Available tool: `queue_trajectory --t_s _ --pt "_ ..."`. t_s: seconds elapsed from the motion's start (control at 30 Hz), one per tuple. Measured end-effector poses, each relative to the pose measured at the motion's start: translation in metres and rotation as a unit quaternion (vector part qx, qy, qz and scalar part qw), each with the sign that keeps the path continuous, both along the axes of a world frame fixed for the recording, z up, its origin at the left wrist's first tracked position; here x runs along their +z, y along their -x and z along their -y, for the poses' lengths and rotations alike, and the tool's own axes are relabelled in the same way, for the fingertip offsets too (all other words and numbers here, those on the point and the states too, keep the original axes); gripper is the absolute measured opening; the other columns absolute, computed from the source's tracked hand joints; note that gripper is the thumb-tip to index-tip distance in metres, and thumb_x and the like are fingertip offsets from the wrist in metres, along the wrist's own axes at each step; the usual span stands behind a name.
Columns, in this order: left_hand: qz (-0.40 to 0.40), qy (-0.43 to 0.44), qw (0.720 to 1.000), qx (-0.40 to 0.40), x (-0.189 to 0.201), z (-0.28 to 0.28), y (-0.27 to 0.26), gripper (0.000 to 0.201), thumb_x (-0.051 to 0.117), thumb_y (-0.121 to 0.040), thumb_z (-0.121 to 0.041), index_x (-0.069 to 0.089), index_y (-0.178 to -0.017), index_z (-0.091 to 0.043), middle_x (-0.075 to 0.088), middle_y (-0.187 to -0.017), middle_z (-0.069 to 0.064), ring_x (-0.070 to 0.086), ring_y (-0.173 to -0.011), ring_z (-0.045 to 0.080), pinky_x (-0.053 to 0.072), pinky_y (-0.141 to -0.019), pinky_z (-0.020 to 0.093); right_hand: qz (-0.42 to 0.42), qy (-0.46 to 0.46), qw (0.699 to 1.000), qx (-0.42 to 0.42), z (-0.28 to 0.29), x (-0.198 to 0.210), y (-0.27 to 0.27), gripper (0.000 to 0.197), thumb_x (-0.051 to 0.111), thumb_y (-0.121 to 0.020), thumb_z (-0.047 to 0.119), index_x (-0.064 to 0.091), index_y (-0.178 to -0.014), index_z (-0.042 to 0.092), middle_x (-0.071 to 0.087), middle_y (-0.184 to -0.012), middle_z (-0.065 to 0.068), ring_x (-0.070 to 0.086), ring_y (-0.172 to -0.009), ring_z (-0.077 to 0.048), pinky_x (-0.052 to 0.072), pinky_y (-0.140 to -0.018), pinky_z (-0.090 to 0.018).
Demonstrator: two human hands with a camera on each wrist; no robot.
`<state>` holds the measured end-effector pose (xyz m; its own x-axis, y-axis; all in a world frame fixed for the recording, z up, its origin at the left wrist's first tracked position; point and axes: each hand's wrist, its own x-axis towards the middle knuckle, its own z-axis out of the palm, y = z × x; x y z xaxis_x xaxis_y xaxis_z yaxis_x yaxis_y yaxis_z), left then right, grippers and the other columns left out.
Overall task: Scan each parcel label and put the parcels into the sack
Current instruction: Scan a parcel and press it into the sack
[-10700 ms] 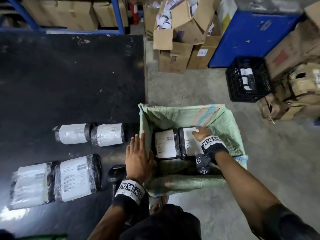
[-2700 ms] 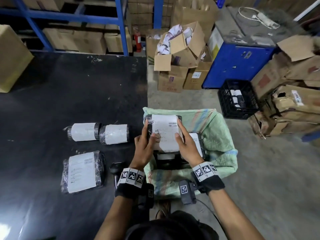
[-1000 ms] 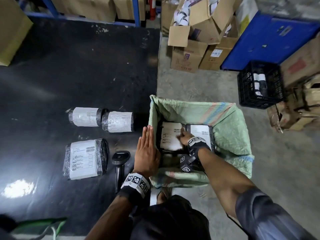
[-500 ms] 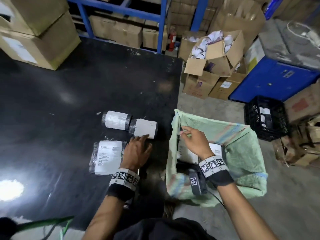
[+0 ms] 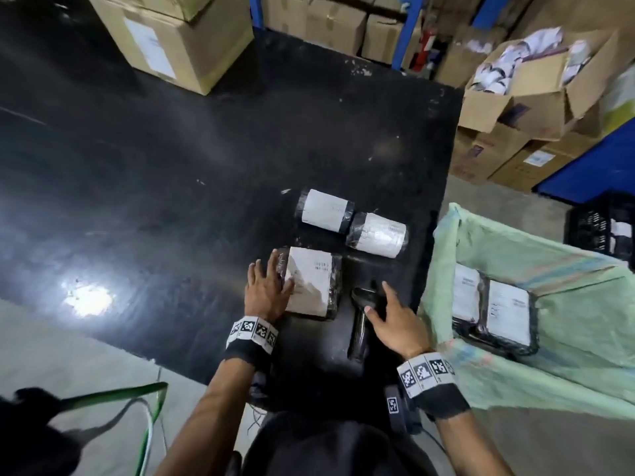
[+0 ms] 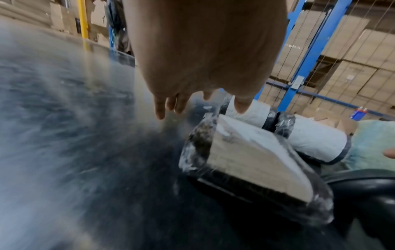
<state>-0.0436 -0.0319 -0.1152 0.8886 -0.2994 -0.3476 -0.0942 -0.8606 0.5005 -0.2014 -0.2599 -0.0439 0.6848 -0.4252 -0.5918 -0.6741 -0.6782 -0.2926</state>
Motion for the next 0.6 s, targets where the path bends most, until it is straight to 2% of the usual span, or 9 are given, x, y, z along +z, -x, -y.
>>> queue_trajectory --t_s 0.07,0.1,0.17,0.23,0.27,0.37,0.5,0.6 --pt "-0.020 0.007 1.000 0.006 -0.018 -0.010 -0.005 0.089 0.036 -0.094 -0.070 0.012 -0.167 -0.024 0.023 -0.168 0.023 0.015 -0.157 0.044 0.017 -0.128 0.051 -0.026 -0.030 0.999 -0.031 -0.010 -0.017 0.001 0.086 0.039 -0.096 0.064 -0.012 -0.157 0.033 0.053 -0.147 -0.009 0.057 -0.127 -0.035 0.040 -0.109 -0.050" --pt "-0.026 0.015 1.000 0.008 -0.024 -0.013 -0.008 0.094 0.030 -0.090 -0.076 0.010 -0.167 -0.025 0.018 -0.171 0.022 0.011 -0.159 0.042 0.014 -0.130 0.050 -0.021 -0.049 0.997 -0.051 -0.014 -0.024 0.001 0.090 0.042 -0.095 0.064 -0.017 -0.156 0.033 0.051 -0.148 -0.009 0.057 -0.127 -0.035 0.038 -0.109 -0.049" --pt "-0.035 0.043 0.998 -0.001 -0.033 -0.016 -0.010 0.096 0.037 -0.091 -0.076 0.008 -0.167 -0.025 0.010 -0.174 0.017 0.003 -0.161 0.038 0.008 -0.131 0.047 0.010 -0.084 0.992 -0.098 -0.023 -0.037 0.003 0.097 0.049 -0.094 0.061 -0.020 -0.155 0.033 0.049 -0.150 -0.011 0.058 -0.126 -0.036 0.044 -0.106 -0.047" --pt "-0.041 0.097 0.994 -0.020 -0.038 -0.018 -0.010 0.097 0.049 -0.093 -0.071 0.011 -0.167 -0.021 0.009 -0.175 0.010 0.000 -0.162 0.032 0.005 -0.132 0.046 0.051 -0.099 0.984 -0.141 -0.033 -0.045 0.003 0.099 0.056 -0.093 0.054 -0.018 -0.156 0.032 0.046 -0.152 -0.012 0.059 -0.124 -0.037 0.048 -0.101 -0.044" --pt "-0.049 0.124 0.990 -0.035 -0.044 -0.018 -0.013 0.100 0.049 -0.090 -0.073 0.013 -0.166 -0.020 0.011 -0.175 0.008 0.001 -0.162 0.029 0.007 -0.132 0.047 0.067 -0.100 0.977 -0.174 -0.039 -0.051 0.003 0.099 0.059 -0.094 0.049 -0.015 -0.157 0.029 0.043 -0.154 -0.011 0.058 -0.125 -0.037 0.048 -0.100 -0.040" --pt "-0.035 0.165 0.985 -0.025 -0.049 -0.022 -0.003 0.106 0.046 -0.083 -0.080 0.013 -0.166 -0.022 0.012 -0.175 0.006 0.002 -0.162 0.024 0.007 -0.132 0.047 0.145 -0.124 0.961 -0.199 -0.046 -0.059 0.005 0.096 0.065 -0.094 0.035 -0.005 -0.159 0.024 0.033 -0.160 -0.007 0.054 -0.131 -0.032 0.042 -0.101 -0.029" --pt "-0.044 0.184 0.982 -0.009 -0.054 -0.017 0.000 0.114 0.053 -0.076 -0.082 0.009 -0.166 -0.027 0.007 -0.174 0.010 -0.004 -0.161 0.020 -0.001 -0.131 0.046 0.191 -0.140 0.943 -0.233 -0.048 -0.070 0.005 0.091 0.068 -0.092 0.024 0.004 -0.158 0.024 0.042 -0.154 -0.010 0.052 -0.132 -0.028 0.038 -0.103 -0.025" --pt "-0.054 0.194 0.980 -0.005 -0.055 -0.015 -0.002 0.120 0.058 -0.071 -0.083 0.008 -0.166 -0.030 0.003 -0.174 0.011 -0.007 -0.161 0.020 -0.005 -0.128 0.046 0.189 -0.129 0.942 -0.246 -0.048 -0.067 0.003 0.083 0.066 -0.093 0.015 0.013 -0.157 0.018 0.050 -0.147 -0.012 0.056 -0.127 -0.029 0.039 -0.096 -0.022"
